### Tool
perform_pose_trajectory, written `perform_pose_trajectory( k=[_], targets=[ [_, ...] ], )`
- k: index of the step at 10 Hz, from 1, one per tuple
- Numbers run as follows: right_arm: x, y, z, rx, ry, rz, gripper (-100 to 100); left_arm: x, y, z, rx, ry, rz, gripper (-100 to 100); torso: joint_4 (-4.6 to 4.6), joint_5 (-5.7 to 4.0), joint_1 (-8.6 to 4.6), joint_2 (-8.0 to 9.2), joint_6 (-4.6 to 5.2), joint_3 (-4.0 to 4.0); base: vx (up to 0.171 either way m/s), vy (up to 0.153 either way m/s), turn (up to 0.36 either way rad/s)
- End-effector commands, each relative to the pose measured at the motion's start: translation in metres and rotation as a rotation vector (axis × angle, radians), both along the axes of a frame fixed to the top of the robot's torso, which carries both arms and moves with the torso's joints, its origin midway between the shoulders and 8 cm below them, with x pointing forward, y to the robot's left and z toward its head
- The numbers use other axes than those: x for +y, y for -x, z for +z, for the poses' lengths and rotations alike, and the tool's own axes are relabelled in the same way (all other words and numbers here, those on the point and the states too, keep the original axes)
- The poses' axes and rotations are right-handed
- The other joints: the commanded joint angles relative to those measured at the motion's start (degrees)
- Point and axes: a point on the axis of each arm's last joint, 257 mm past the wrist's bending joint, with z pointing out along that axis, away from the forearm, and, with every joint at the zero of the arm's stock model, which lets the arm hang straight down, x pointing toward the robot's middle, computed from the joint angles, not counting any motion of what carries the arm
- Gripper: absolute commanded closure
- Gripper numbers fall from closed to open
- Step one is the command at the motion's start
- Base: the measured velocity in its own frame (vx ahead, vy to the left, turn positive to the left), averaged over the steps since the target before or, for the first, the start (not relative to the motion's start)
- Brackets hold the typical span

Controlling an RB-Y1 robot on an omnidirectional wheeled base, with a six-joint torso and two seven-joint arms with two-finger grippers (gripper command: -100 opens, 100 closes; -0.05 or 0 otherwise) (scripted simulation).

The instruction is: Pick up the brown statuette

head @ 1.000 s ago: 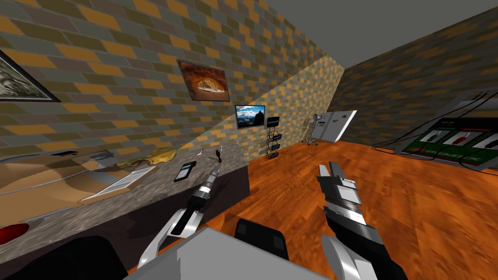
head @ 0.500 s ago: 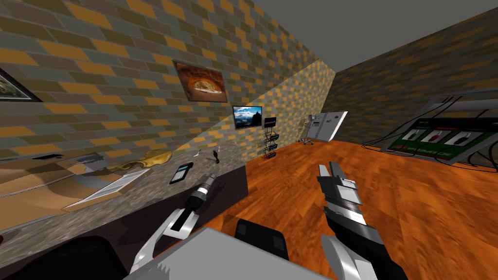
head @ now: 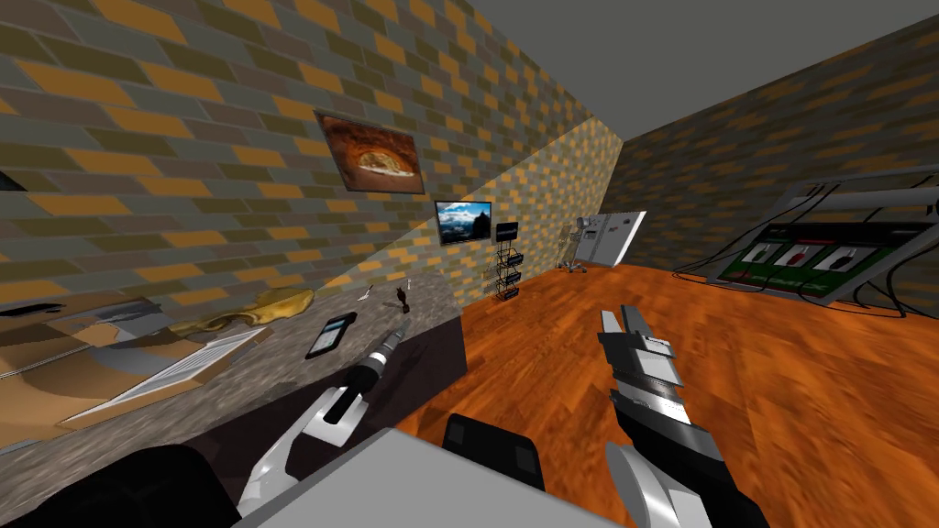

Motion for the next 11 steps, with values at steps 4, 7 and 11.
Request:
perform_pose_trajectory(
  k=[4,7,11],
  targets=[
    [0.000,0.000,0.000,0.000,0.000,0.000,0,0.039,-0.001,-0.017,0.114,-0.108,0.055,-100,0.00,0.00,-0.01,0.01,0.00,0.01,0.076,0.043,-0.033],
    [0.000,0.000,0.000,0.000,0.000,0.000,0,0.071,-0.001,-0.024,0.193,-0.193,0.104,-100,-0.04,0.03,0.09,-0.15,0.01,-0.09,0.120,0.066,-0.041],
    [0.000,0.000,0.000,0.000,0.000,0.000,0,0.101,0.000,-0.025,0.256,-0.267,0.152,-100,-0.03,0.02,0.01,-0.08,-0.01,-0.06,0.103,0.054,-0.031]
  ],
)
